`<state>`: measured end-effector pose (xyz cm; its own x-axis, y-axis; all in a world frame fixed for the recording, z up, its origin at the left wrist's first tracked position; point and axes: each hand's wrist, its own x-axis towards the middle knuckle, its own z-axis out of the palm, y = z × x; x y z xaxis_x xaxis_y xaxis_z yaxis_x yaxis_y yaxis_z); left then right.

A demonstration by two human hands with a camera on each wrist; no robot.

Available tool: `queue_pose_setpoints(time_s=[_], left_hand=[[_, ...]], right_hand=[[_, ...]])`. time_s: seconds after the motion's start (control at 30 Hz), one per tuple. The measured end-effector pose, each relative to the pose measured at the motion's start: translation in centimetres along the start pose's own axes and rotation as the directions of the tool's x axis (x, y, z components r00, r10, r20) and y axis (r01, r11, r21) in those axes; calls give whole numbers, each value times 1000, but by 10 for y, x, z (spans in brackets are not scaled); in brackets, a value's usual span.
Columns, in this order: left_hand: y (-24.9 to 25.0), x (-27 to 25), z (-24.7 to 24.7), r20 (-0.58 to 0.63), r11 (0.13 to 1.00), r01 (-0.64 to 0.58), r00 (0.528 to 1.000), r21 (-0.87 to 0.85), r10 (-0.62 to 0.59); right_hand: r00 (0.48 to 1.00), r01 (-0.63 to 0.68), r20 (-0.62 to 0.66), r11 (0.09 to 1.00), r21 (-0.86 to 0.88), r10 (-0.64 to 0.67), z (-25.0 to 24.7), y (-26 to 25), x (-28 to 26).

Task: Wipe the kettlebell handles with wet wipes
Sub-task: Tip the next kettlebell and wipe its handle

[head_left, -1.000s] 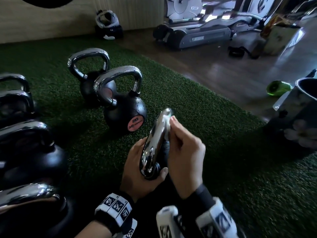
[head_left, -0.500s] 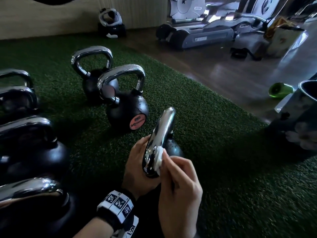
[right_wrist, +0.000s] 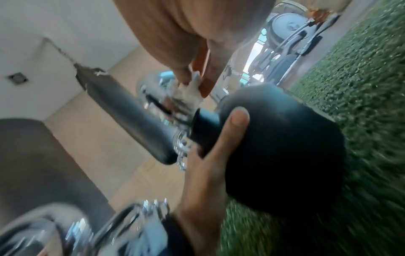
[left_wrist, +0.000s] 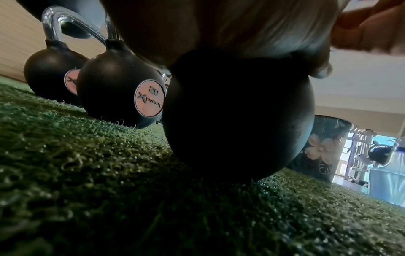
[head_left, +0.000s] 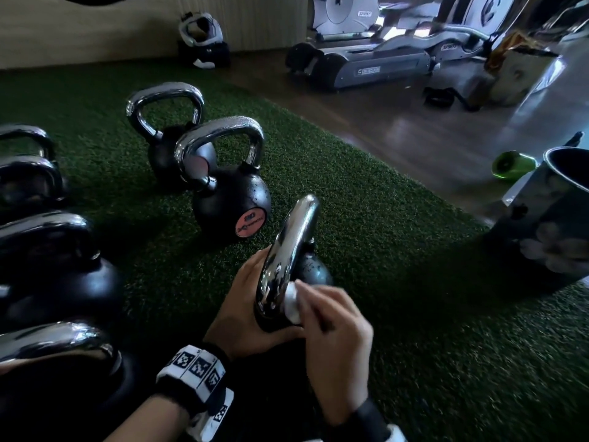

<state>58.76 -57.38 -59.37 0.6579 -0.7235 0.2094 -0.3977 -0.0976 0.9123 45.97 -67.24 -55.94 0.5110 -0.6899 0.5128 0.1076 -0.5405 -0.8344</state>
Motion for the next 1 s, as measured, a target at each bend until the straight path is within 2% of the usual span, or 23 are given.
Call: queue_pose_setpoints(time_s=[0.1, 0.2, 0.27, 0.33, 0.43, 0.47, 0.5, 0.6, 0.63, 0.67, 0.7, 0.77, 0.83, 0.9, 0.93, 1.0], left_hand=[[-9, 2, 2, -44, 1000, 5, 999, 0, -5], [2, 1, 5, -69, 997, -50, 997, -65, 45], [3, 2, 6, -74, 993, -71, 995, -94, 64], [2, 3, 4, -66, 994, -74, 995, -82, 69], [5, 2, 4, -69, 997, -21, 997, 71, 26], [4, 2, 4, -81, 992, -12, 996, 123, 23], [5, 1, 4, -81, 991, 0, 997, 137, 11], [6, 3, 5, -90, 990, -14, 996, 143, 27], [6, 3, 4, -85, 992, -22, 996, 121, 32], [6, 3, 4, -73, 996, -41, 996, 81, 47], [4, 4, 3, -64, 997, -65, 996, 50, 68], [4, 3, 3, -63, 994, -99, 993, 38, 102], [3, 2, 3, -78, 993, -108, 991, 45, 111], [1, 2, 3, -96, 992, -122, 987, 42, 126], [-1, 1, 3, -100, 992, -120, 987, 42, 124], [-2, 1, 3, -99, 994, -95, 990, 51, 99]], right_hand=[[975, -109, 194, 994, 12, 105, 1, 7, 39], [894, -24, 443, 996, -88, 61, 8, 6, 58], [853, -36, 517, 996, -81, 73, 6, 1, 60], [821, -114, 564, 993, 8, 90, -2, -5, 60], [748, -316, 650, 934, 169, 135, -9, -7, 61], [735, -341, 663, 923, 178, 144, -9, -5, 62], [739, -313, 659, 937, 152, 140, -8, -2, 62], [800, -89, 595, 996, 4, 69, -3, 5, 58], [805, -117, 587, 993, 24, 81, -3, 3, 56], [790, -211, 603, 973, 97, 111, -4, 0, 56], [763, -325, 632, 925, 196, 134, -7, -2, 56], [691, -557, 706, 736, 384, 154, -14, -7, 58], [595, -720, 793, 528, 450, 135, -21, -11, 62], [521, -803, 849, 389, 451, 90, -22, -6, 67], [508, -825, 857, 336, 454, 91, -21, -4, 71], [521, -842, 841, 247, 480, 145, -16, 3, 81]])
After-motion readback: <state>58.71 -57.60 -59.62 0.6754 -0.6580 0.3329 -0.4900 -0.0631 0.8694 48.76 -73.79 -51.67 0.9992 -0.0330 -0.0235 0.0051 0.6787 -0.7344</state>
